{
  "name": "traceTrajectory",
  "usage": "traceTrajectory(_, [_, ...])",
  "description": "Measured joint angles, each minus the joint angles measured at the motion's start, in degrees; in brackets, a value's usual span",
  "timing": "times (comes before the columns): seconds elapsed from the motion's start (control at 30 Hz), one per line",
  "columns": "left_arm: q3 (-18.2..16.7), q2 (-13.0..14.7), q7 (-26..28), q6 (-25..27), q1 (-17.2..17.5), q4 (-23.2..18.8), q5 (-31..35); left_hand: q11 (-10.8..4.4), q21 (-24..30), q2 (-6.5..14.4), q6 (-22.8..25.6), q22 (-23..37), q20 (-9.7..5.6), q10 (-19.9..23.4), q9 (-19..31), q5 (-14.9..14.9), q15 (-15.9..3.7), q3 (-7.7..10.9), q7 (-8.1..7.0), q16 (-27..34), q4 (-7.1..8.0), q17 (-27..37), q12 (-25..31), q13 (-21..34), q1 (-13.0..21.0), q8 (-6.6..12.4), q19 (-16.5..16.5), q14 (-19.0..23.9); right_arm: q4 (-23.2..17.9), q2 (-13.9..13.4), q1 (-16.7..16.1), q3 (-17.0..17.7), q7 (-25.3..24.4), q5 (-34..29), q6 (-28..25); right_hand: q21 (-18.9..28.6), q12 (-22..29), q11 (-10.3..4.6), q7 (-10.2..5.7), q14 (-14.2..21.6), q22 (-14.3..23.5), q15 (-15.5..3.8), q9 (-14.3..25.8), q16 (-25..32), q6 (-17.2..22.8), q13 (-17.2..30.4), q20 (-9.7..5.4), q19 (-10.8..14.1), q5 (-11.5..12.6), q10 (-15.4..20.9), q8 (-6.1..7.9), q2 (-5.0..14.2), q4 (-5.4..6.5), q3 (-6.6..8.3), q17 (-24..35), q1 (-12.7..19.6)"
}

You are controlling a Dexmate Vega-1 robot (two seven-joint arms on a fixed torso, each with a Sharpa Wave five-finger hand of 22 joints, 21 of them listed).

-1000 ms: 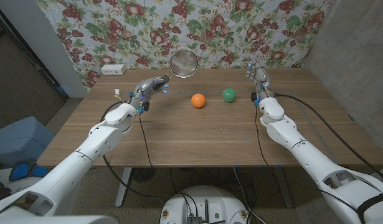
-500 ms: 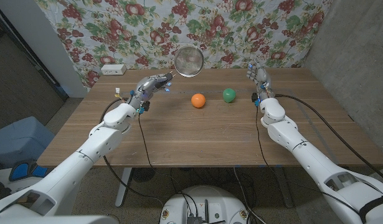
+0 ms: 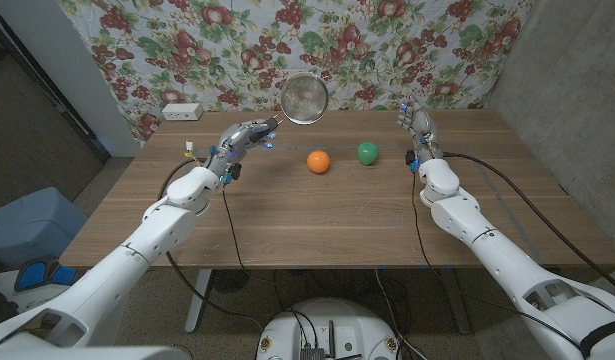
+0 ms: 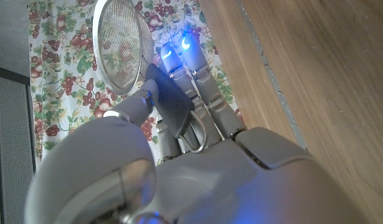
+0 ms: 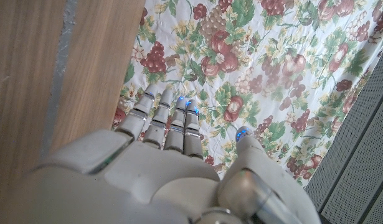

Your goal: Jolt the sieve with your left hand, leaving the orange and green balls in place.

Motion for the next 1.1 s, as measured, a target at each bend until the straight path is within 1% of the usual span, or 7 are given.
traceTrajectory(0.57, [-2.5,-0.7,15.1,13.6,3.2,-8.2,-4.7,0.81,0.4,-0.3,0.0,0.0,-0.33,0.8,-0.4,0.0,-0.05,0.42,0.0,0.4,-0.42,0.1,0.3,0.0,-0.3,0.22,0.6,-0.1,-1.0,-0.8,-1.0,0.6,0.5,0.5,0.2,0.0,0.0,0.0,0.0,0.0,0.0,0.0,0.0,0.0,0.0,-0.3,0.0,0.0,0.0,0.0,0.0,0.0,0.24,0.24,0.0,0.0])
traceTrajectory(0.63, [-2.7,-0.8,15.4,13.9,3.3,-9.1,-4.8,0.81,0.7,-0.3,0.0,0.0,-0.31,0.8,-0.4,0.0,-0.05,0.42,0.0,0.6,-0.42,0.1,0.3,0.0,-0.3,0.22,0.9,-0.1,-1.0,-0.8,-1.0,0.6,0.5,0.5,0.2,0.0,0.0,0.0,0.0,0.0,0.0,0.0,0.0,0.0,0.0,-0.3,0.0,0.0,0.0,0.0,0.0,0.0,0.24,0.23,0.0,0.0])
traceTrajectory(0.7, [-2.8,-0.9,18.3,16.9,3.3,-9.7,-5.9,0.95,0.7,-0.3,0.0,0.0,-0.31,1.0,-0.4,-0.1,-0.05,0.61,0.0,0.7,-0.61,0.1,0.3,0.0,-0.3,0.22,0.9,-0.1,-1.0,-0.9,-1.0,0.6,0.7,0.5,0.3,0.0,0.0,0.0,0.0,0.0,0.0,0.0,0.0,0.0,0.0,-0.3,0.0,0.0,0.0,0.0,0.0,0.0,0.24,0.23,0.0,0.0])
traceTrajectory(0.73, [-2.9,-0.9,18.3,16.9,3.3,-10.1,-5.9,1.07,0.9,-0.3,0.0,0.0,-0.17,1.1,-0.4,-0.1,-0.05,0.73,0.01,0.7,-0.73,0.1,0.3,0.0,-0.3,0.22,1.1,-0.1,-1.0,-0.9,-1.0,0.6,0.7,0.6,0.3,0.0,0.0,0.0,0.0,0.0,0.0,0.0,0.0,0.0,0.0,-0.3,0.0,0.0,0.0,0.0,0.0,0.0,0.23,0.24,0.0,0.0])
traceTrajectory(0.9, [-3.2,-0.9,22.2,22.0,2.9,-11.6,-7.8,1.12,0.9,-0.8,0.0,0.0,-0.41,1.1,-0.5,-0.1,-0.06,0.78,0.01,0.9,-0.79,0.1,0.3,0.0,0.2,0.22,1.5,-0.1,-0.9,-0.9,-1.0,0.8,0.9,0.7,0.4,0.0,0.0,0.0,0.0,0.0,0.0,0.0,0.0,-0.2,0.0,-0.3,0.0,0.0,0.0,0.0,0.0,0.0,-0.01,0.47,0.0,0.0])
traceTrajectory(0.97, [-3.3,-0.8,24.1,25.2,2.5,-12.2,-9.2,1.12,1.1,-0.8,0.0,0.0,-0.41,1.1,-0.6,-0.1,-0.06,0.78,0.04,0.9,-0.8,0.1,0.3,0.0,0.2,0.21,1.5,-0.1,-0.7,-0.9,-1.0,0.8,1.0,0.8,0.4,0.0,0.0,0.0,0.0,0.0,0.0,0.0,0.0,-0.2,0.0,-0.3,0.0,0.0,0.0,0.0,0.0,0.0,-0.01,0.48,0.0,0.0])
traceTrajectory(1.1, [-3.3,-0.5,24.9,26.7,1.7,-12.8,-9.8,1.33,1.1,-0.8,-0.2,0.0,-0.41,1.3,-0.6,-0.1,-0.06,1.02,0.24,0.9,-1.04,-0.1,0.3,0.0,0.2,0.21,1.5,-0.1,-0.6,-0.9,-1.0,0.8,1.1,0.9,0.5,0.0,0.0,0.0,0.0,0.0,0.0,0.0,0.0,-0.2,0.0,-0.3,0.0,0.0,0.0,0.0,0.0,0.0,-0.01,0.47,0.0,0.0])
